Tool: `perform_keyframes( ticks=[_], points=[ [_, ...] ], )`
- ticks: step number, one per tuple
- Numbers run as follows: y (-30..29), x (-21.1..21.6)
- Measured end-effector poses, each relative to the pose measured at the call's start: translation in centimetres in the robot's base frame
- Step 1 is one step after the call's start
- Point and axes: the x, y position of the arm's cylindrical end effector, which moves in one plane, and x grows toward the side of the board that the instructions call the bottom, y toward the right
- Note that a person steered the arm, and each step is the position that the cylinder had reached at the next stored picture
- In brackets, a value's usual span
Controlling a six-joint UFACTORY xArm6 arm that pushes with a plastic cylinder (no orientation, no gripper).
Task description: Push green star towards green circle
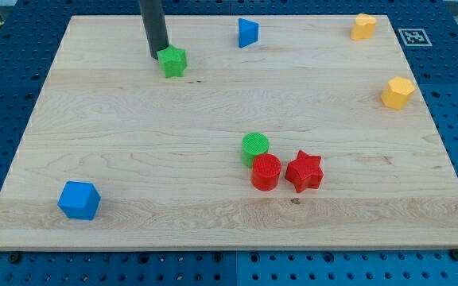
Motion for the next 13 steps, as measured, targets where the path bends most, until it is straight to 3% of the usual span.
perform_keyframes(
  ticks=[10, 13],
  points=[
    [6.8, 2.3],
    [2.3, 2.9]
  ],
)
